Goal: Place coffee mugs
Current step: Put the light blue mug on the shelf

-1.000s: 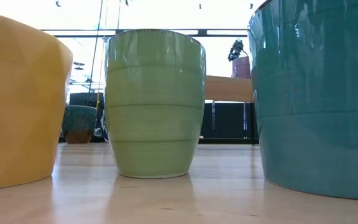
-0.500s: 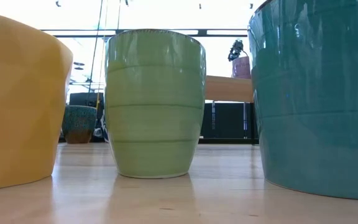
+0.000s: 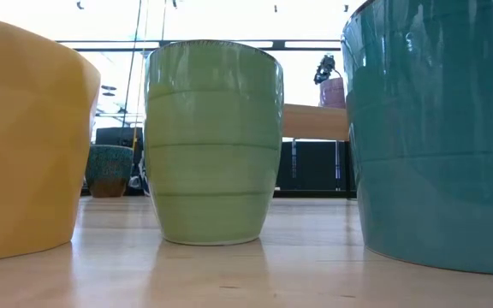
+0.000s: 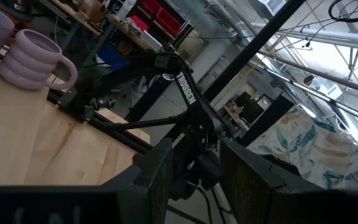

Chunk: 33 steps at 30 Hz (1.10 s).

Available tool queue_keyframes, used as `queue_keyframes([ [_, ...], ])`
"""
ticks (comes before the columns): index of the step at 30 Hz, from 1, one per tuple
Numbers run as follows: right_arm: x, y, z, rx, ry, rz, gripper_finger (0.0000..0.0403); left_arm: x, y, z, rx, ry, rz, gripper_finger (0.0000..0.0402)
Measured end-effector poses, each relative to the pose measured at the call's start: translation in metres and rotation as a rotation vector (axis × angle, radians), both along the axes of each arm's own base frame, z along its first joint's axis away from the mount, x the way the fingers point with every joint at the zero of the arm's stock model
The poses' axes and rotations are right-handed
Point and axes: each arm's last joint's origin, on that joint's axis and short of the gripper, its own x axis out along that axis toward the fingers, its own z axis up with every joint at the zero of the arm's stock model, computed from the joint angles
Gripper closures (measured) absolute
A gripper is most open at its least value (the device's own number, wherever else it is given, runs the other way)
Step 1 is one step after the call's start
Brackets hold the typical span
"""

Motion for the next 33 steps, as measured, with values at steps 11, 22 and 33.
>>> queue_keyframes([
  [11,-0.004,-0.003,-0.024,0.013,0.056,-0.03,0.0264,0.0,0.0,0.0,0.002,0.005,0.0,0.026],
  [22,-0.004,-0.022,-0.009,0.03,0.105,-0.087,0.037,0.0,0.0,0.0,0.001,0.001,0.0,0.026],
  [33,-0.022,-0.095,0.072,0.033,0.082,-0.166,0.0365,0.0,0.0,0.0,0.0,0.001,0.0,0.026],
])
